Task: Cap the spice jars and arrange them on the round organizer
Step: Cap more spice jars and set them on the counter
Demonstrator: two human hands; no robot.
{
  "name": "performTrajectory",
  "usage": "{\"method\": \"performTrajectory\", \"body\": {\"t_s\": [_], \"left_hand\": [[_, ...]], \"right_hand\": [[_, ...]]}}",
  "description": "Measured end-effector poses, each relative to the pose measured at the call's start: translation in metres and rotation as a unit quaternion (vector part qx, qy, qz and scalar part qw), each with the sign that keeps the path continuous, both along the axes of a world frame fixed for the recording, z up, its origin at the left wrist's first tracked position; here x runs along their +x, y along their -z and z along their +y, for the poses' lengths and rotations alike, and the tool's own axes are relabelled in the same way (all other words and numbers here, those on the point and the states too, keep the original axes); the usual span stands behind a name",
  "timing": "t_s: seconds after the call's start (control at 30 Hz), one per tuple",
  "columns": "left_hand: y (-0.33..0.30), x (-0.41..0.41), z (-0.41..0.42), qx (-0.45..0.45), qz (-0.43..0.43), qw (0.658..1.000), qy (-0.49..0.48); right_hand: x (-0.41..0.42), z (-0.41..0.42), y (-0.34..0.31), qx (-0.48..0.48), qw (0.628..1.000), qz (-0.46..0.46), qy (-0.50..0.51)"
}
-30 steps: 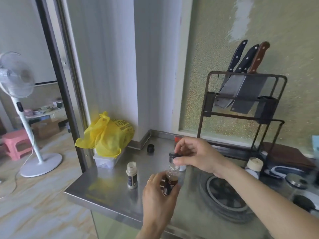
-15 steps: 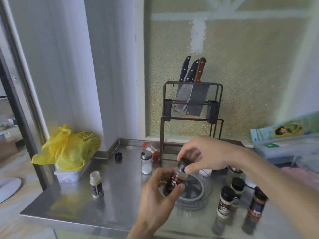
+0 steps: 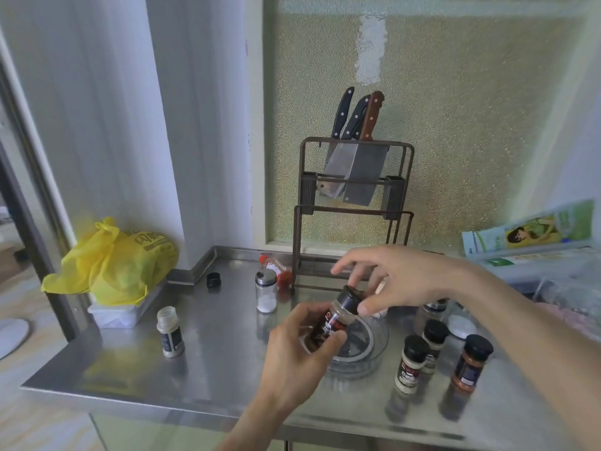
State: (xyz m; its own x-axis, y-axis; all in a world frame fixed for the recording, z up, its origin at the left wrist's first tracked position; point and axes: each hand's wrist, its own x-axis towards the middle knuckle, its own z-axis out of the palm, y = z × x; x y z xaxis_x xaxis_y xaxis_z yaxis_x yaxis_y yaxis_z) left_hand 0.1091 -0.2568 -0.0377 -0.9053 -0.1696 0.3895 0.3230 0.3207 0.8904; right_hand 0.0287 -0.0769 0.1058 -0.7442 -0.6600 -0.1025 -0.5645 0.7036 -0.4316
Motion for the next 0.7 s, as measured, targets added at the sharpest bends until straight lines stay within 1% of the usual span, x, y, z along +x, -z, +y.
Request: {"method": "performTrajectory", "body": {"t_s": [0.13,0.17,0.23,0.27,0.37,0.4,0.47,0.53,0.6,0.63,0.7], "left_hand": [[0.004,-0.001,0.001,-0.011,-0.002,1.0,0.007],[0.005,-0.001,0.0,-0.009,-0.003,1.0,0.007],[0.007,-0.001,0.0,-0.007,-0.004,1.0,0.006],[0.008,-0.001,0.0,-0.011,-0.004,1.0,0.006],[0.012,-0.002,-0.002,-0.018,-0.004,1.0,0.005],[0.013,-0.003,-0.002,-0.016,-0.004,1.0,0.003],[0.015,-0.003,-0.003,-0.015,-0.005,1.0,0.001],[0.016,-0.003,-0.003,-0.021,-0.005,1.0,0.002],[0.017,-0.003,-0.004,-0.018,-0.005,1.0,0.002],[0.018,-0.003,-0.005,-0.016,-0.006,1.0,0.001],[0.019,-0.004,-0.006,-0.016,-0.007,1.0,-0.003]], "right_hand": [[-0.003,-0.002,0.007,0.045,0.998,0.047,0.026],[-0.002,-0.002,0.009,0.051,0.997,0.047,0.02],[-0.002,0.0,0.009,0.023,1.0,0.005,-0.001],[-0.002,0.001,0.011,0.015,1.0,-0.007,0.006],[-0.002,-0.001,0.013,0.056,0.997,0.025,0.043],[-0.001,-0.002,0.014,0.063,0.997,0.034,0.034],[0.0,-0.004,0.016,0.045,0.999,0.014,-0.002],[0.001,-0.005,0.017,0.04,0.999,-0.002,0.013],[0.003,-0.008,0.016,0.061,0.997,0.024,0.028],[0.003,-0.009,0.017,0.063,0.997,0.026,0.019],[0.003,-0.011,0.018,0.033,0.999,-0.005,-0.003]]}}
